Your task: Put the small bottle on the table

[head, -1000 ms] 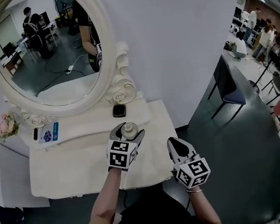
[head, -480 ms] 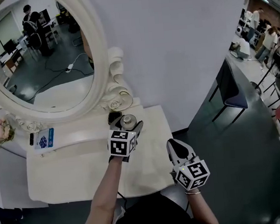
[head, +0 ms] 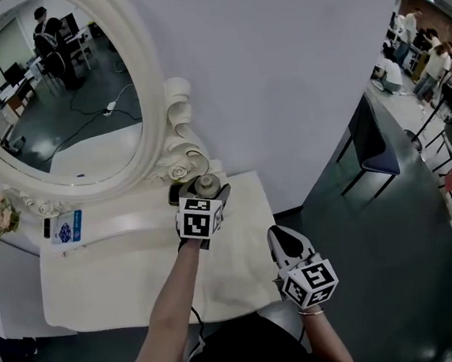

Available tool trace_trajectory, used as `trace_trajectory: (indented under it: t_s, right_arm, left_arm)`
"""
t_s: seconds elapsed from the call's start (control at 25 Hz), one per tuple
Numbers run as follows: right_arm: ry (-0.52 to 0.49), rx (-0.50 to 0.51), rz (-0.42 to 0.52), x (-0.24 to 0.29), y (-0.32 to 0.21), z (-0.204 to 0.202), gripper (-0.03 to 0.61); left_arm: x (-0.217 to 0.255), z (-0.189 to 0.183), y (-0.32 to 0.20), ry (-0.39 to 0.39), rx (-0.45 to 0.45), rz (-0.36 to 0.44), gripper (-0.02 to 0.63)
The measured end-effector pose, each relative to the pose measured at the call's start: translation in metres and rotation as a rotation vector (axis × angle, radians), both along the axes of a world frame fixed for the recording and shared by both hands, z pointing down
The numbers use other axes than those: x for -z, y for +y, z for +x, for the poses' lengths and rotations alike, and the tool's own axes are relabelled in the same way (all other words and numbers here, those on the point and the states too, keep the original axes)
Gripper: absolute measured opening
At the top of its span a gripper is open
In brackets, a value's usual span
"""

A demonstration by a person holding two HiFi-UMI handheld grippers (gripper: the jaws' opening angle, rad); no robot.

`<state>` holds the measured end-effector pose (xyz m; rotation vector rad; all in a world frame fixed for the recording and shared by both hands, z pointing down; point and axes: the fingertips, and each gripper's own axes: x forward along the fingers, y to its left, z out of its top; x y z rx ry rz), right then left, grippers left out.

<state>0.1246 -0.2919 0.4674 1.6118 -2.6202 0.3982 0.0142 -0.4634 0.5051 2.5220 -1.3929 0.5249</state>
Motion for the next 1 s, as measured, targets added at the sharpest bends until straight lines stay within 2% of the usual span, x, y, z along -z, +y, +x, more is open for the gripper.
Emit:
trace_trajectory:
  t_s: [1.0]
  right_arm:
    - [-0.007,-0.002,-0.017,-0.006,-0.001,0.005,0.005]
  left_arm:
    - [-0.014,0.007,-0.011,-0.088,0.016,0.007,0.345]
